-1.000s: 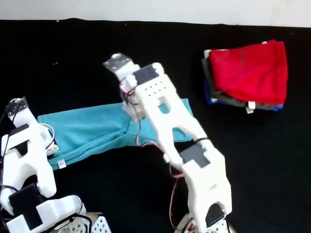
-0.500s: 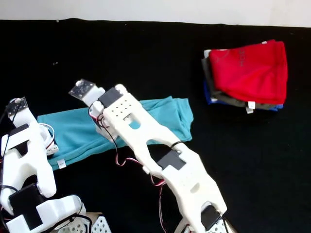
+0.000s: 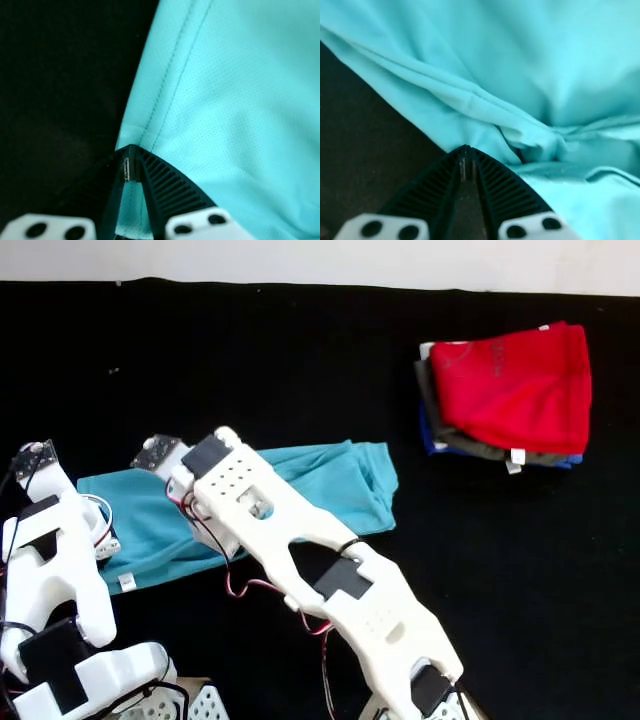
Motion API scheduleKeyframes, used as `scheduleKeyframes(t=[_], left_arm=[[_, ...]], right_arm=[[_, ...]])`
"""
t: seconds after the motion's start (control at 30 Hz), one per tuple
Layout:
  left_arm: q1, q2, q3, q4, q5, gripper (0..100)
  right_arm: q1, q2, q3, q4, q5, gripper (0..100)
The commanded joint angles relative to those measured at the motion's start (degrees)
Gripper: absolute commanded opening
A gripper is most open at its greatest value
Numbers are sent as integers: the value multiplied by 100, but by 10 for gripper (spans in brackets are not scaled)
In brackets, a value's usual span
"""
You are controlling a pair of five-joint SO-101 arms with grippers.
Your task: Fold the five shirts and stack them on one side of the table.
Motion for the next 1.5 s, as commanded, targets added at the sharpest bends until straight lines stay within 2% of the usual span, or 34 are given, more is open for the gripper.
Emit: scheduleKeyframes(t=[0.0,0.13,0.3,0.37,0.5,0.53,0.7,0.8,0.93,1.1,1.27,1.47], left_arm=[[-110,-356,-321,519,-44,9],[-127,-1033,-708,1503,-44,10],[-488,-1314,-1051,1714,-44,18],[-637,-1182,-1288,1732,-35,70],[-681,-488,-1710,1749,-35,238],[-681,-251,-1842,1749,-35,248],[-593,1042,-2563,1758,-62,231],[-462,1780,-2914,1758,-79,231],[-251,2448,-3284,1758,-290,231],[4,2756,-3547,2031,-756,219],[4,3134,-3925,2224,-1011,0],[-655,3899,-4673,2251,-1468,8]], right_arm=[[251,-435,-725,286,-44,5],[673,-760,-1376,497,-44,5],[1174,-1279,-1710,699,-44,5],[1393,-1543,-1710,699,-35,5],[1719,-2070,-1692,708,-35,5],[1771,-2220,-1613,708,-26,5],[1815,-3415,-356,708,0,5],[1833,-4391,576,708,308,5],[2097,-5675,1613,699,369,5],[3011,-6905,2818,690,378,5],[4092,-7662,3873,637,378,5],[4629,-8268,4804,426,378,9]])
